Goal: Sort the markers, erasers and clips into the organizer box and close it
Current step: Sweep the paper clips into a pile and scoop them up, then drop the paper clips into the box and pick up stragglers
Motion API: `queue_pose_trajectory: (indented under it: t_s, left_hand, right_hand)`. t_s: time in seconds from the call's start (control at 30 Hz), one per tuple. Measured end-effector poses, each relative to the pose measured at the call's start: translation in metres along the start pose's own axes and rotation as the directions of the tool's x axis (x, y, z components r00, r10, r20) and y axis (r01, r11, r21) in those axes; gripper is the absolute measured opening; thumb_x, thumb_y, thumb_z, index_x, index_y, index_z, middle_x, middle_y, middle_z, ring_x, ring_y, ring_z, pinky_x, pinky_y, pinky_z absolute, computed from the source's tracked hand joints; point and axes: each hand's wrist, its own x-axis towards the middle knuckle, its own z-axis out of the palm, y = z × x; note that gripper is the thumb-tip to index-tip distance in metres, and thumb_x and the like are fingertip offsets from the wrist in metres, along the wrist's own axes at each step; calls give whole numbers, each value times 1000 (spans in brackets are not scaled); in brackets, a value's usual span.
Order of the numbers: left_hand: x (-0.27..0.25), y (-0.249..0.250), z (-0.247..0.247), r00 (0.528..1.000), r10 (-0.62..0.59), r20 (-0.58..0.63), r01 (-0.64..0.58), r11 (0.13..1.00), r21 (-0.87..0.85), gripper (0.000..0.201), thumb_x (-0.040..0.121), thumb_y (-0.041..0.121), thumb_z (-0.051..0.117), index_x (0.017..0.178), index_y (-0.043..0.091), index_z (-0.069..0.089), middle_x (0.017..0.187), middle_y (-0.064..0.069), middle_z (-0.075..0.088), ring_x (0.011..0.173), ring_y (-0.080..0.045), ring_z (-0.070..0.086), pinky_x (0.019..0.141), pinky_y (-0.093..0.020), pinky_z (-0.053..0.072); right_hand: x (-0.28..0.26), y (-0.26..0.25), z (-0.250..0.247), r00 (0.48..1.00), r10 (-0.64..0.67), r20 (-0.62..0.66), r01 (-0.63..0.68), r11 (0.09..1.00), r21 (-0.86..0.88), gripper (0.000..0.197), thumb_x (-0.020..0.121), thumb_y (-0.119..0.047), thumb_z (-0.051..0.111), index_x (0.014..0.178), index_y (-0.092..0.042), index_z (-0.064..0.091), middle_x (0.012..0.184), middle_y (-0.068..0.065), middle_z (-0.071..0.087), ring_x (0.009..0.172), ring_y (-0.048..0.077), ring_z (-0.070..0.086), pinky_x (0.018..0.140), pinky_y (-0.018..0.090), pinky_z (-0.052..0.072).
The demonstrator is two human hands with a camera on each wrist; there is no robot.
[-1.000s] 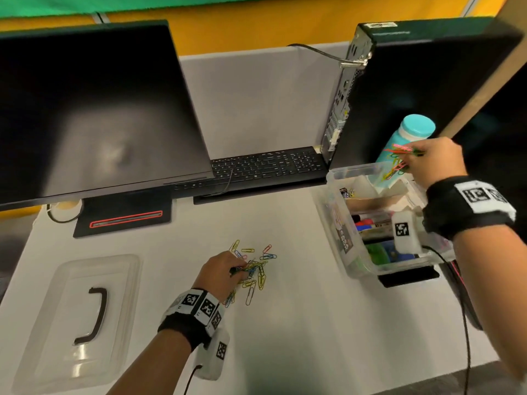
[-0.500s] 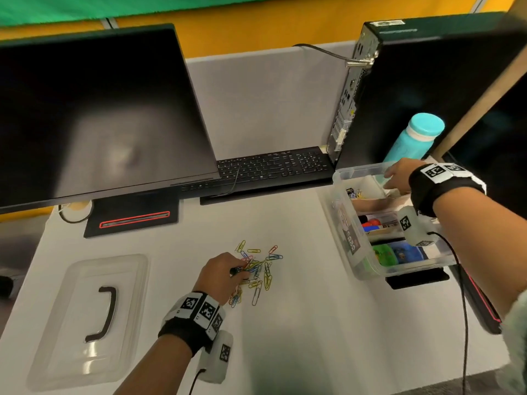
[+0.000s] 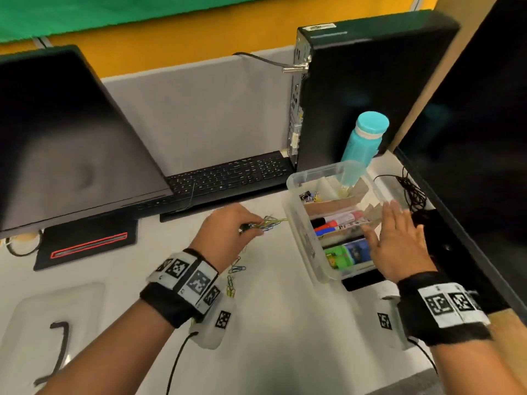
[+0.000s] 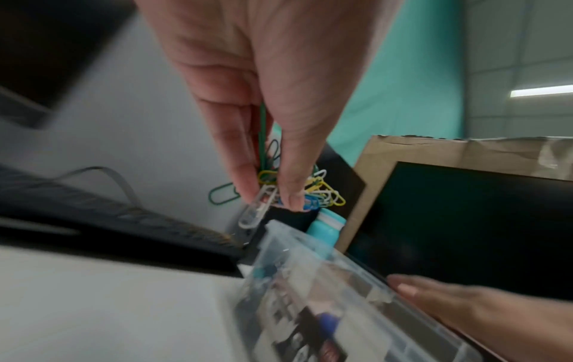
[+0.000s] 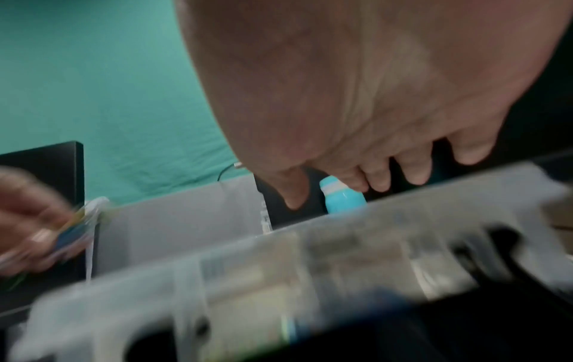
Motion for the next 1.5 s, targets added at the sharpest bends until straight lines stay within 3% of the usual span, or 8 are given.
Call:
queue_pose_trajectory:
  t_s: [0.17,0.33,0.6,0.77,0.9,1.1,1.3,1.5]
  left_hand:
    - [92,97,13,978,156,141,-183,961,206,28,88,29,63,115,24,67,111,-6,64,102,-23,59,85,-31,44]
    - [181,152,64,943,24,332,-181,874,451,27,87,12,58,113,5,64,113,-16,65,101,-34,63,74,-34,46]
    - [224,151,102,885,-11,466,-273,798,537,20,73,19,69,92,12,67,73,-1,64,72,-28,68,73,-37,58]
    - [236,138,112,873,11,487,-269,843,465,26,70,29,68,94,19,70,95,-2,72,77,-24,68,80,-37,57]
    - [218,142,81,913,56,404,-214,909,358,27,88,21,60,115,21,66,117,0,65,103,-22,63,89,-29,49]
    - [131,78,23,987,100,122,-116,984,136,28,91,25,51,114,29,65,116,2,68,101,-20,65,91,-39,52]
    - [5,-70,21,969,-246,-17,246,969,-25,28,95,17,47,117,23,63,126,3,62,115,-16,57,103,-30,41]
    - [-74,-153,46,891,-452,27,450,891,68,46,95,6,40,140,15,40,147,-3,40,134,-21,37,113,-29,25]
  right_hand:
    - [-3,10,24,976,-59,-211,60,998,-5,69,94,-46,12,150,-8,19,158,9,18,146,28,15,119,45,10]
    - [-2,11,26,974,-66,-215,65,998,-14,66,93,-43,9,151,-11,16,159,7,16,146,25,15,119,44,12]
    - [-2,10,25,977,-40,-209,41,999,-2,64,96,-46,12,151,-13,16,159,7,17,146,24,15,119,44,10]
    - [-1,10,25,981,-45,-189,41,999,-23,64,96,-46,10,152,-14,10,160,5,11,147,24,10,120,43,6]
    - [-2,11,25,980,-56,-192,54,998,-18,63,97,-45,12,152,-14,8,160,5,9,148,23,8,120,43,6]
    - [-10,-4,13,978,-55,-201,45,997,-56,62,98,-37,27,150,-6,16,159,13,13,147,32,7,118,53,10]
    - [-45,-86,20,851,-434,-295,466,883,46,63,90,-32,30,144,-1,32,153,14,29,144,30,23,116,45,23]
    - [-51,-140,94,832,-541,125,519,837,172,60,99,-29,32,152,-11,9,160,-1,-1,147,11,3,117,22,13]
